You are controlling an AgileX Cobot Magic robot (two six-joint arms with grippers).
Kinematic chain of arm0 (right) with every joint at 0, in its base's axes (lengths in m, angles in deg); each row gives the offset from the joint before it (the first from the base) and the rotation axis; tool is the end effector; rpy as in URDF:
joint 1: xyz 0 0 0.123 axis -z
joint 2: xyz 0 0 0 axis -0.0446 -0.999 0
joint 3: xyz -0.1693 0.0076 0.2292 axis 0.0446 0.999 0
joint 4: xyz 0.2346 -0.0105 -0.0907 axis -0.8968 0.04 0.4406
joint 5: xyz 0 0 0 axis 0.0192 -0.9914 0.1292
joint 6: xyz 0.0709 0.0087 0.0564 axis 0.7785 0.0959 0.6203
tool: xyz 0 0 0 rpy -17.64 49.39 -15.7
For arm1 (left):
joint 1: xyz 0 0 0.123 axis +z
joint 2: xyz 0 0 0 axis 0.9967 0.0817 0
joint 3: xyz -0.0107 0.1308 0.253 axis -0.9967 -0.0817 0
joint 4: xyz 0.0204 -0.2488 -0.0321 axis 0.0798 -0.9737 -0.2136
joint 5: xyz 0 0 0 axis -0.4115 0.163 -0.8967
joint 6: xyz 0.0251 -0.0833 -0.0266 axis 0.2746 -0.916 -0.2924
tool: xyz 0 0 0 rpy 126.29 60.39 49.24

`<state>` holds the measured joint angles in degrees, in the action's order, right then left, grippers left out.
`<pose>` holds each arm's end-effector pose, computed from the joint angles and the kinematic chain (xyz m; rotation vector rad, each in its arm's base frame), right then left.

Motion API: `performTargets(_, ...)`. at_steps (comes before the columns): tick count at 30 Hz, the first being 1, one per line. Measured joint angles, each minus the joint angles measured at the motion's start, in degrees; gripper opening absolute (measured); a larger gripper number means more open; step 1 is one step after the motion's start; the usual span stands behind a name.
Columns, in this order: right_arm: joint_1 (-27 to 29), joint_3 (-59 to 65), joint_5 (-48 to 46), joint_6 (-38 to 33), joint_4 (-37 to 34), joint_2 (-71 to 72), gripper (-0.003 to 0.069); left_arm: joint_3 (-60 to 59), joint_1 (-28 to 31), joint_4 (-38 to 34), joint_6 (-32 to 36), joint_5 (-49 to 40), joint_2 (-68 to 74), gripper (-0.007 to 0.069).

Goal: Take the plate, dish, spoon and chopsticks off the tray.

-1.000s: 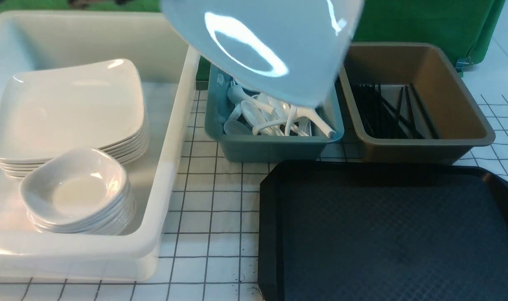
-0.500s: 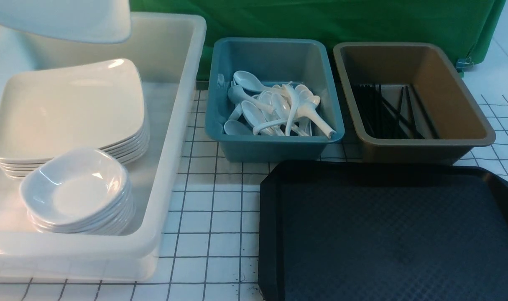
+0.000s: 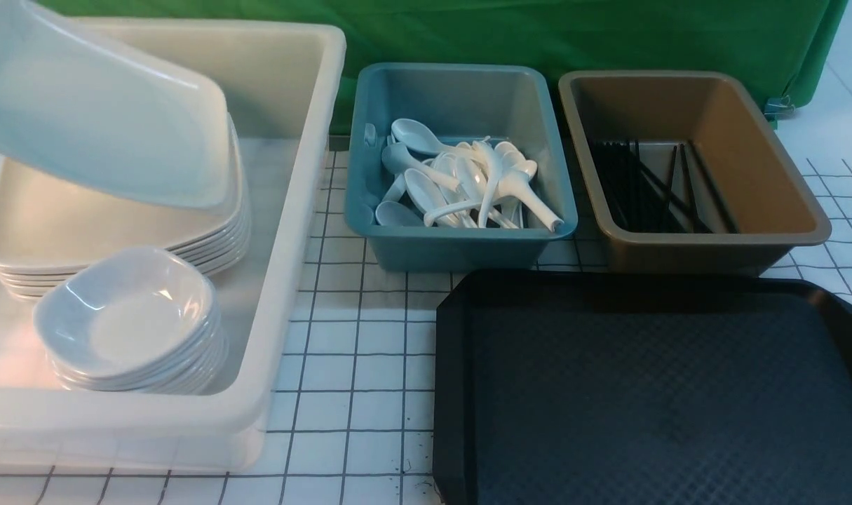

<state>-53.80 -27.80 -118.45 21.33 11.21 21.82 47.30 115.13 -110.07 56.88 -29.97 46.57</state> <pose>0.0540 0.0284 0.3514 -0.6639 1.9499 0.3248 0.3682 0.1623 0.3061 -0.8127 2.1538 -0.5080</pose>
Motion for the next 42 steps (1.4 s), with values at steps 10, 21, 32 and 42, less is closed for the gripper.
performTargets(10,0.0,0.0,0.0,0.0,0.0,0.0,0.0199,0.0,0.0,0.2,0.0,-0.1,1.2,0.0021)
performTargets(21,0.0,0.0,0.0,0.0,0.0,0.0,0.0199,0.0,0.0,7.1,0.0,-7.8,1.7,0.0027)
performTargets(32,0.0,0.0,0.0,0.0,0.0,0.0,0.0199,0.0,0.0,12.5,0.0,-6.8,1.7,0.0146)
performTargets(42,0.0,0.0,0.0,0.0,0.0,0.0,0.0199,0.0,0.0,13.4,-0.1,-7.8,1.7,0.0265)
